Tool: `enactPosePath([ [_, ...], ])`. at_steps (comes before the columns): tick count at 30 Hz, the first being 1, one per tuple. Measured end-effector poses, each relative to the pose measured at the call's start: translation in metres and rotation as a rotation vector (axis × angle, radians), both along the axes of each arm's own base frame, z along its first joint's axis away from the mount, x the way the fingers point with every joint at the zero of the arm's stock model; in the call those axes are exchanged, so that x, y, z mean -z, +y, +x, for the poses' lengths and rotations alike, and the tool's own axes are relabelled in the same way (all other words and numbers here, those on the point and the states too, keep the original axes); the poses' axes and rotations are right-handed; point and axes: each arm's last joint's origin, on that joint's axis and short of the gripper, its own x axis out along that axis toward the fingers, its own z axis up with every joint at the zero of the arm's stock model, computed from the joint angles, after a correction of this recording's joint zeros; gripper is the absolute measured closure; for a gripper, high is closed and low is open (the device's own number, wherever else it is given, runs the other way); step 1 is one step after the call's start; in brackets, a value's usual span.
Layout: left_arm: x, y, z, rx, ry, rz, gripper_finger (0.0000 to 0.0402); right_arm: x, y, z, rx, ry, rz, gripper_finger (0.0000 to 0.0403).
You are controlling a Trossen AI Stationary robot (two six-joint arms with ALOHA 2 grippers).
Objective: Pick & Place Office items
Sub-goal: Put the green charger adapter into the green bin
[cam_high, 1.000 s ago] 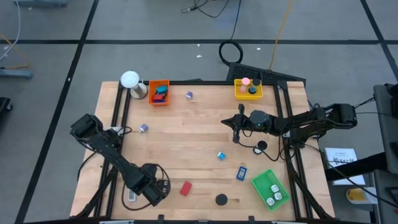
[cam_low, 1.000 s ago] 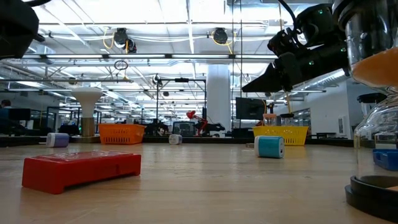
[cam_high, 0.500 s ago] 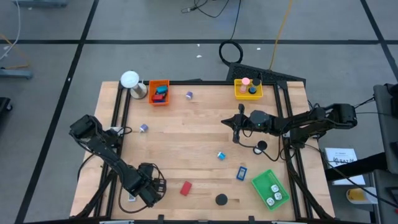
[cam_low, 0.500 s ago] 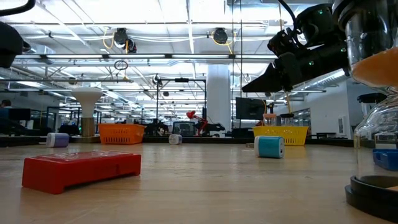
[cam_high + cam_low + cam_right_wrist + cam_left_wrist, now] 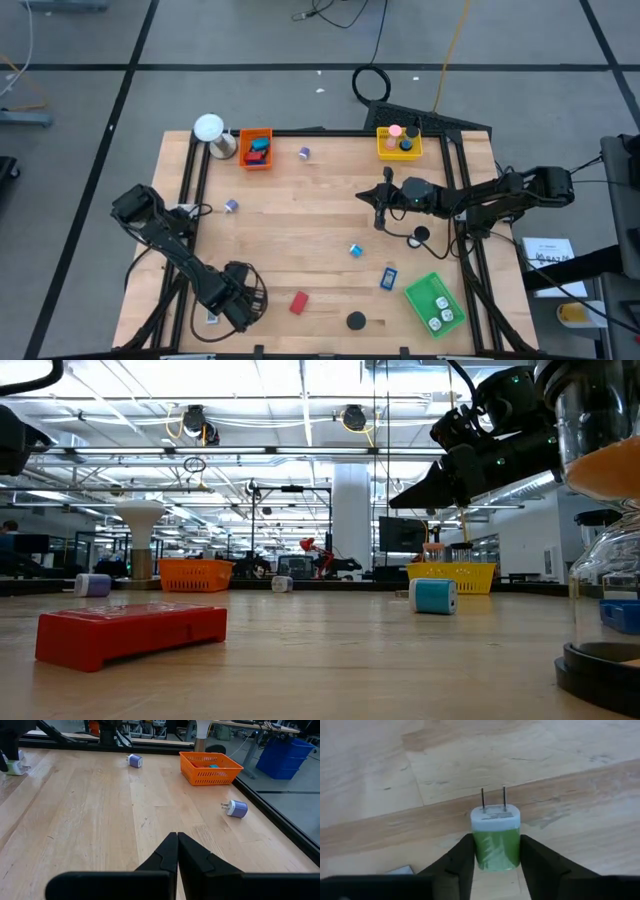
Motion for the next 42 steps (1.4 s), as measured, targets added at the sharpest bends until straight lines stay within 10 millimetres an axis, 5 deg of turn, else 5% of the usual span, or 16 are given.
enactPosePath([
  [7, -0.016, 0.008, -0.001, 0.125, -0.130, 0.102, 0.0271, 0.000, 0.000, 0.000, 0.000, 0.000, 0.000, 0.0399],
  [17, -0.038, 0.042, 0.023, 0.525, -0.376, 0.568, 0.0275, 0.000, 0.000, 0.000, 0.000, 0.000, 0.000, 0.0398],
  [26, -0.007, 0.087, 0.074, 0.888, -0.636, 0.880, 0.0274, 0.000, 0.000, 0.000, 0.000, 0.000, 0.000, 0.0399],
  [32, 0.008, 0.140, 0.075, 1.004, -1.000, 1.024, 0.0273, 0.000, 0.000, 0.000, 0.000, 0.000, 0.000, 0.0399],
  [42, 0.049, 0.189, 0.093, 1.074, -1.035, 1.074, 0.0273, 0.000, 0.000, 0.000, 0.000, 0.000, 0.000, 0.0399],
])
